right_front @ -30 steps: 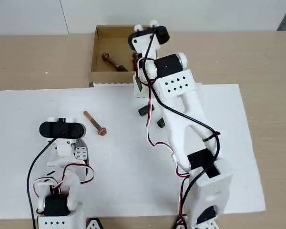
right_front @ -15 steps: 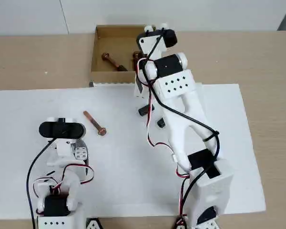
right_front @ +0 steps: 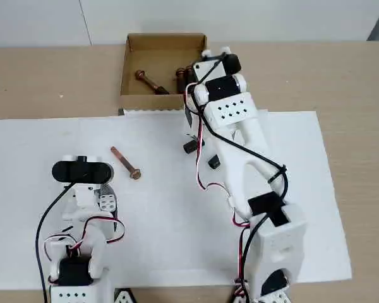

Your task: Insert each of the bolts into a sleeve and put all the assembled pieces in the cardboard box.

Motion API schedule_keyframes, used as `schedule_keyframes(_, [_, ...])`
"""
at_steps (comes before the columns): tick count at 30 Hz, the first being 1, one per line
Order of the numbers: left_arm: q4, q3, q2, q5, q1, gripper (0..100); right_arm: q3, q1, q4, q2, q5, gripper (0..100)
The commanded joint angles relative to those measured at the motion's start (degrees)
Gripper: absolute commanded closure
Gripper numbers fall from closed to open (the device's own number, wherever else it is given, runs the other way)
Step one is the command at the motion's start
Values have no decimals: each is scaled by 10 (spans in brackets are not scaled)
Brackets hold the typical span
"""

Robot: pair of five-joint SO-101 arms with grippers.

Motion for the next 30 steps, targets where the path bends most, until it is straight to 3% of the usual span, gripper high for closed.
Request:
schedule_keyframes(1, [3, -4, -6, 1, -1, 994, -2, 5, 4, 8, -42, 836])
schedule_keyframes(30, [3, -4, -6, 1, -1, 994, -2, 30, 0, 125, -57, 837])
